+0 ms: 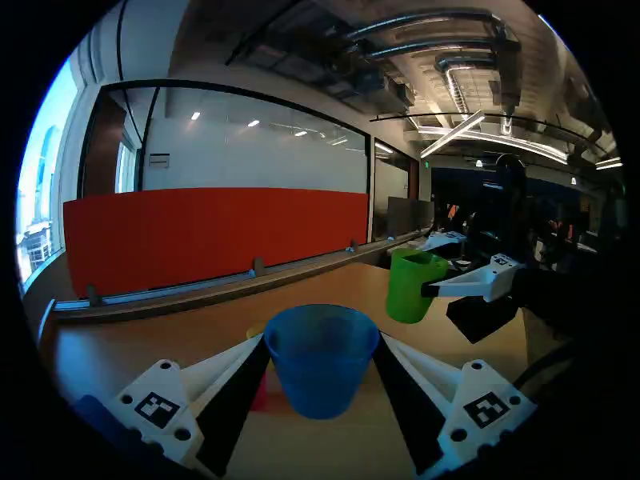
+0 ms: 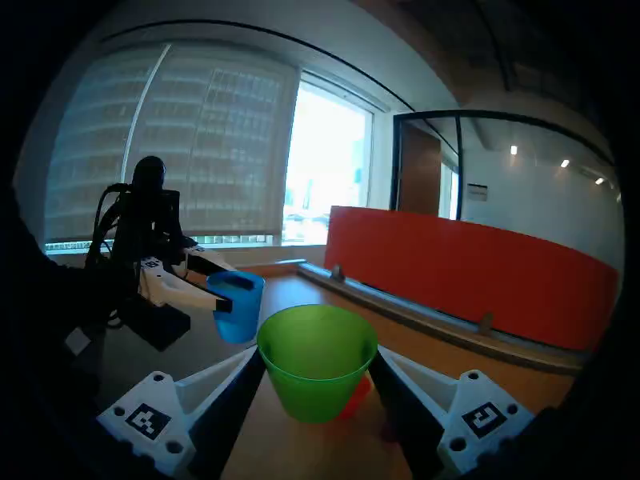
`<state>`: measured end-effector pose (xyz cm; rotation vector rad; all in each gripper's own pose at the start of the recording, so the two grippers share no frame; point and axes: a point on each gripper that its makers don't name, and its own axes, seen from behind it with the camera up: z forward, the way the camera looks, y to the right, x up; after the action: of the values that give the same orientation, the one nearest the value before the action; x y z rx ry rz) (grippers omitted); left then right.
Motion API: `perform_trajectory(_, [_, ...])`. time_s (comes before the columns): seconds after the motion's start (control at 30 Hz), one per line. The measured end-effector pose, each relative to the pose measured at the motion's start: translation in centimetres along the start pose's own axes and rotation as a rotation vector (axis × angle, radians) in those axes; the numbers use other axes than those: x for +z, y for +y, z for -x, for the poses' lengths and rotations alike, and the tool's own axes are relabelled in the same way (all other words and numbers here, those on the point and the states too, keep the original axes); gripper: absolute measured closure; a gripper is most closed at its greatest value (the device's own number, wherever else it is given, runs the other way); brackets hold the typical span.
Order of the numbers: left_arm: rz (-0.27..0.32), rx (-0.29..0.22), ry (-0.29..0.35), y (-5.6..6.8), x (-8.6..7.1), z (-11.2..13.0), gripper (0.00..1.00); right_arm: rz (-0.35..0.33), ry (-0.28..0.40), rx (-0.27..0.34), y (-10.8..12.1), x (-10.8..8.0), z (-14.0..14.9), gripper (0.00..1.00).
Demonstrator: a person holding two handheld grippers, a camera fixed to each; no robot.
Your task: Pour water
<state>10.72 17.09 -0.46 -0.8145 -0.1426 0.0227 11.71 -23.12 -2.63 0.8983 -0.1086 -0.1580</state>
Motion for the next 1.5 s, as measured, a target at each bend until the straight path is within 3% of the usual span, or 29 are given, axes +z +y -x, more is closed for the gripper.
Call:
perform_trajectory(0.47, [0.007,0.002,0.013,0.0,0.2,-0.7,0.13,0.013,0.062,-0.003,0.0,0.3,-1.4,0.09])
perform_trajectory(0.93, [0.007,0.041,0.011,0.0,-0.1,-1.1,0.13,-0.007,0.064,0.024,-0.2,0.6,-1.3,0.09])
perform_trajectory(1.17, [-0.017,0.086,0.009,-0.4,-0.2,-1.4,0.13,-0.025,0.053,0.033,-0.7,0.8,-0.6,0.09])
perform_trajectory(1.5, [-0.042,0.189,0.027,-0.5,-0.1,-2.9,0.13,-0.069,0.049,0.056,-2.1,1.4,0.3,0.1])
